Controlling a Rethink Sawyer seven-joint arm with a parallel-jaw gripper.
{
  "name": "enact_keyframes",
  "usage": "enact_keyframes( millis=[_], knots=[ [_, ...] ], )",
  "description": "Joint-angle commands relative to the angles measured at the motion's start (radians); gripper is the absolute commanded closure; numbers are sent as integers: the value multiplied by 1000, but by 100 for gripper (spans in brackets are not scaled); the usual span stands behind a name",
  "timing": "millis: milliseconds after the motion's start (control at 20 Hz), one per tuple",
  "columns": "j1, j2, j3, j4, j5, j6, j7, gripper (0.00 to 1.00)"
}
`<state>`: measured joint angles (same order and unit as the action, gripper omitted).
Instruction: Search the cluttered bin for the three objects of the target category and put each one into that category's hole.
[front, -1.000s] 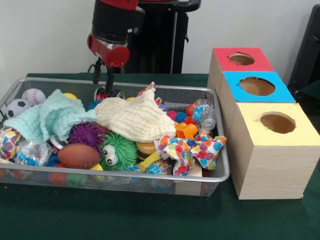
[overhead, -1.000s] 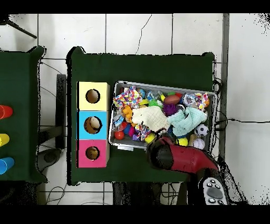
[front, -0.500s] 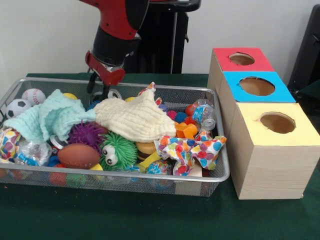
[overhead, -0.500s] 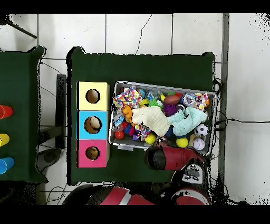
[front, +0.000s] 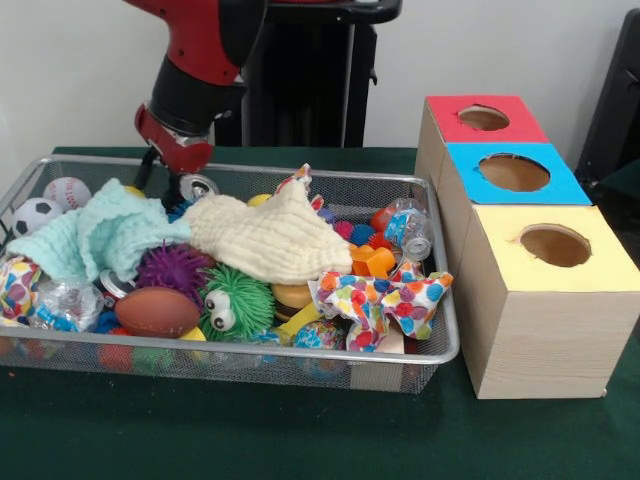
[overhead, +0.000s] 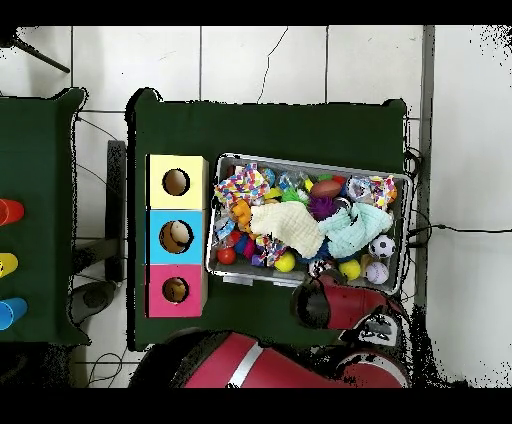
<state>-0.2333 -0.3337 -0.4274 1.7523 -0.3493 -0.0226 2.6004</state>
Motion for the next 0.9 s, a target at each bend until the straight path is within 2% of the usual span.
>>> enact_keyframes(
  millis=[50, 250, 350, 400, 550, 700, 900],
  knots=[
    [-79, 21, 54, -68, -49, -31, -5, 0],
    [-137, -43, 115, -45, -79, 21, -39, 0],
    [-187, -94, 177, -20, -92, 70, -68, 0],
    [-234, -141, 237, 2, -100, 114, -98, 0],
    [-300, -214, 322, 35, -102, 191, -138, 0],
    [-340, -232, 370, 29, -117, 218, -160, 0],
    [-349, -238, 391, 27, -131, 221, -140, 0]
  ],
)
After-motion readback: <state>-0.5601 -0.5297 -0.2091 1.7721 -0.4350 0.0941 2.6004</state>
